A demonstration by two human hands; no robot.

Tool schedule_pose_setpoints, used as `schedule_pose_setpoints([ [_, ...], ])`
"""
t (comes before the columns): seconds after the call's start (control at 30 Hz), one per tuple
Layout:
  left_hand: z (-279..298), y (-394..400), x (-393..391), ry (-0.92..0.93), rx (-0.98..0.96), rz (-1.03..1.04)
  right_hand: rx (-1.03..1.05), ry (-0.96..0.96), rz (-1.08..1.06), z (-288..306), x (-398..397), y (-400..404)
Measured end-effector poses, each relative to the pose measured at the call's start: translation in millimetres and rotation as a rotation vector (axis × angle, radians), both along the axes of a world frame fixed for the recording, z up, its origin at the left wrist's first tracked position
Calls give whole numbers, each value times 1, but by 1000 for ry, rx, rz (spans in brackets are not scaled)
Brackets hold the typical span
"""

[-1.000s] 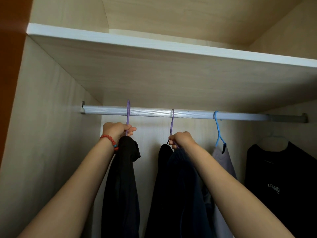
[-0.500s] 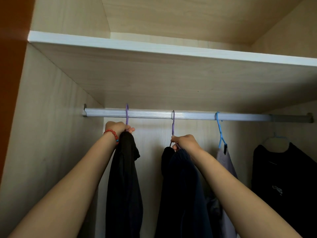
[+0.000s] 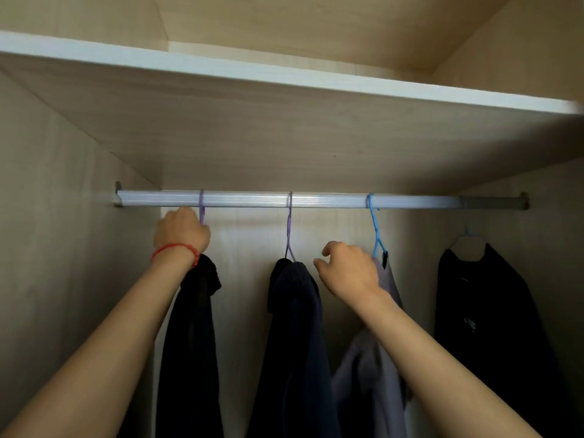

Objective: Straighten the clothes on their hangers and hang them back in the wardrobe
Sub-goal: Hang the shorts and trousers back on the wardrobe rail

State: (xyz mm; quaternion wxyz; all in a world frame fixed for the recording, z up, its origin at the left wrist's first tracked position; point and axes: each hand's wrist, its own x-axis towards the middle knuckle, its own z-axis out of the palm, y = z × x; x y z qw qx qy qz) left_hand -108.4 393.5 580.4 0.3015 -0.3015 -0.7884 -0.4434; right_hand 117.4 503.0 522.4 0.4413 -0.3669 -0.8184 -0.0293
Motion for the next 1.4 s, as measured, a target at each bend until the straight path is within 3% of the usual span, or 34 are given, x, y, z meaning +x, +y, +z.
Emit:
schedule_pose_setpoints([
  [0.07, 4, 0, 43, 178, -1, -8, 91, -91, -151, -5, 16, 2],
  [0.13, 6, 9, 79, 191, -22, -147, 38, -108, -224, -8, 30, 8],
  [0.3, -17, 40, 128, 92, -478, -299, -206, -33, -216, -4, 64, 10],
  [0.4, -23, 46, 134, -58, -581, -365, -230, -25, -237, -2, 82, 14],
  [0.7, -29, 65, 134, -194, -387, -490, -121, -30, -294, -15, 90, 17],
  [1.03, -36, 87, 151, -268, -179, -531, -135, -26, -285, -20, 94, 18],
  [1.4, -40, 94, 167, -333, -115, -562, -152, -18, -280, -23, 101, 27],
])
